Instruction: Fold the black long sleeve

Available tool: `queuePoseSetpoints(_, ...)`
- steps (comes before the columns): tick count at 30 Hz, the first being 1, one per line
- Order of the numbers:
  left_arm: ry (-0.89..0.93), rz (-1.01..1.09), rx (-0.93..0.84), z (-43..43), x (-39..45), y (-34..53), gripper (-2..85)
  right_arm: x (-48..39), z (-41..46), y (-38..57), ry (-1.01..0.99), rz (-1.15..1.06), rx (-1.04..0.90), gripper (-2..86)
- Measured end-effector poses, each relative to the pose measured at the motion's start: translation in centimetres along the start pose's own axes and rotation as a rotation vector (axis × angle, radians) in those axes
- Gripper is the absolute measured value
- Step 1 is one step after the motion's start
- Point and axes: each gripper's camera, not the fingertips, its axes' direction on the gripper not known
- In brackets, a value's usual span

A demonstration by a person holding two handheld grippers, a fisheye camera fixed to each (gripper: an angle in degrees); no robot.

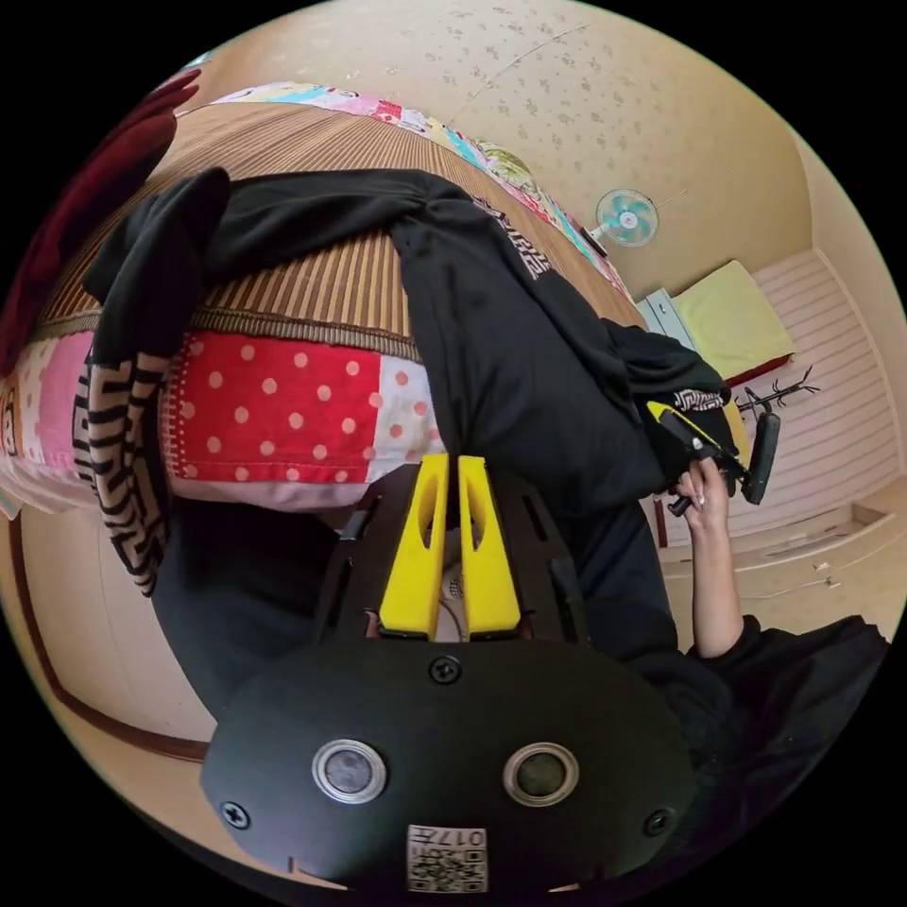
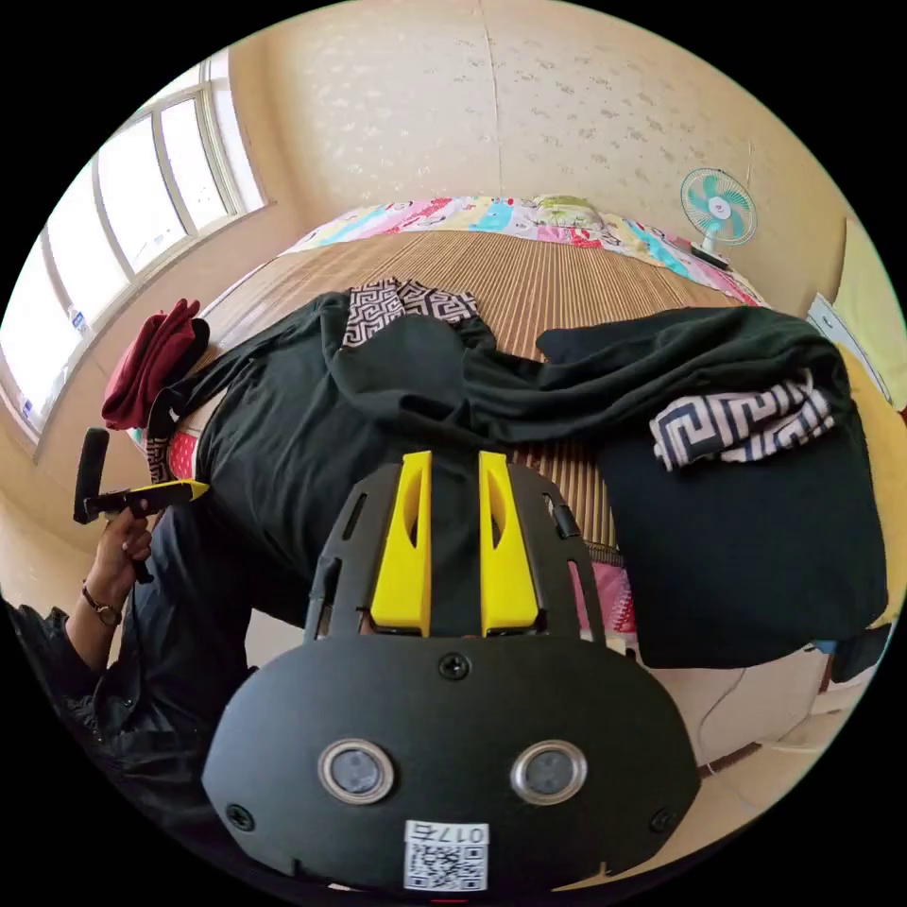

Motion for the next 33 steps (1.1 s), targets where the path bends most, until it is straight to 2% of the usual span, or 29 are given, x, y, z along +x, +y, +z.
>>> queuePoseSetpoints(1,-0.027,-0.005,0.008,-2.2,-0.2,0.6,0.4,0.2,1.9,0.4,0.005,0.019,-0.081,7.7)
queuePoseSetpoints(4,-0.103,-0.072,0.041,-7.8,-1.5,3.3,0.0,0.7,1.6,2.3,-0.027,0.063,-0.047,5.0)
queuePoseSetpoints(8,-0.227,-0.222,0.098,-12.5,-4.1,7.6,0.3,1.5,1.4,4.1,-0.069,0.082,-0.127,2.6)
queuePoseSetpoints(12,-0.156,-0.187,0.237,-15.8,-3.1,8.5,3.8,2.3,0.0,3.9,-0.04,0.114,-0.126,2.1)
queuePoseSetpoints(15,-0.113,-0.056,0.23,-16.6,0.0,4.4,5.3,2.7,-2.4,2.5,-0.026,0.132,-0.015,2.1)
queuePoseSetpoints(17,-0.146,0.055,0.196,-16.2,2.7,-0.8,6.9,2.9,-3.5,0.3,-0.032,0.134,0.066,2.0)
queuePoseSetpoints(19,-0.188,0.113,0.163,-14.7,3.8,-5.3,7.8,3.0,-2.7,-1.9,-0.029,0.129,0.06,1.9)
queuePoseSetpoints(22,-0.251,0.11,-0.027,-7.5,2.3,-12.5,7.2,3.3,0.7,-5.2,-0.031,0.148,-0.006,1.9)
queuePoseSetpoints(24,-0.216,0.193,0.037,-6.5,1.6,-13.1,2.6,2.9,1.3,-6.7,-0.019,0.139,0.034,2.0)
queuePoseSetpoints(27,0.001,0.151,0.193,-7.2,-3.5,-10.5,0.7,2.2,1.9,-9.6,0.017,0.095,0.102,1.9)
queuePoseSetpoints(29,0.148,0.147,0.213,-8.1,-6.2,-9.5,-0.1,2.6,4.4,-12.6,0.038,0.08,0.041,1.7)
queuePoseSetpoints(33,0.225,0.142,0.224,-9.1,-7.8,-9.0,-0.5,3.6,10.8,-16.4,0.079,0.082,-0.17,1.1)
